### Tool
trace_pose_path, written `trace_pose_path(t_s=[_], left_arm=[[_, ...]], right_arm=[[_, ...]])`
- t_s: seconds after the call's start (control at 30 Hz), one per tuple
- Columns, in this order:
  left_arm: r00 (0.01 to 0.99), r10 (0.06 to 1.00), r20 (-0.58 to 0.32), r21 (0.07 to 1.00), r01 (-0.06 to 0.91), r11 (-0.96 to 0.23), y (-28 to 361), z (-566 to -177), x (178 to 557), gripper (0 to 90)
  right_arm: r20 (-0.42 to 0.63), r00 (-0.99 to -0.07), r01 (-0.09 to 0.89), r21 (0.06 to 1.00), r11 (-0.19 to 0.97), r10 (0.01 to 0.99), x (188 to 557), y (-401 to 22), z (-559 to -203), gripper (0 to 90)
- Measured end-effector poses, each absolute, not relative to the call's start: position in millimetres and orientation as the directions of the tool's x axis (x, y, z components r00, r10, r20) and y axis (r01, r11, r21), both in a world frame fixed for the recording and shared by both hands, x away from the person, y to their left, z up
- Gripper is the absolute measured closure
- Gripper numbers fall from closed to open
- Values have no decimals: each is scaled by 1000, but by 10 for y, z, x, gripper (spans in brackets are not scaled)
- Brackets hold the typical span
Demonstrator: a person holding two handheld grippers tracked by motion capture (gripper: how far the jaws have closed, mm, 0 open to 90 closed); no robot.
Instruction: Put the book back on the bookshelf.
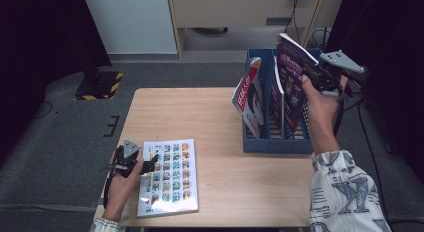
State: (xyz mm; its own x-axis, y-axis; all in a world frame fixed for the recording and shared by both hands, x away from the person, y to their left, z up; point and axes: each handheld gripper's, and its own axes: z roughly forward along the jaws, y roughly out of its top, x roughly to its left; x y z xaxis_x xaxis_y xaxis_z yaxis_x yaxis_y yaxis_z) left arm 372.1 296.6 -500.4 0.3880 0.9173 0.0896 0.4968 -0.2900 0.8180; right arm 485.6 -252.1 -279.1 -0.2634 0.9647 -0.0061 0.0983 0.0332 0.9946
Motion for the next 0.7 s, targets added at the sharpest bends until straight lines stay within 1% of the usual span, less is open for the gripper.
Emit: trace_pose_path(t_s=[0.7], left_arm=[[392,914,102,823,483,-299,2951,-4976,3707,41]], right_arm=[[1,-249,108,994,27,968,5009,-2429,-2874,837]])
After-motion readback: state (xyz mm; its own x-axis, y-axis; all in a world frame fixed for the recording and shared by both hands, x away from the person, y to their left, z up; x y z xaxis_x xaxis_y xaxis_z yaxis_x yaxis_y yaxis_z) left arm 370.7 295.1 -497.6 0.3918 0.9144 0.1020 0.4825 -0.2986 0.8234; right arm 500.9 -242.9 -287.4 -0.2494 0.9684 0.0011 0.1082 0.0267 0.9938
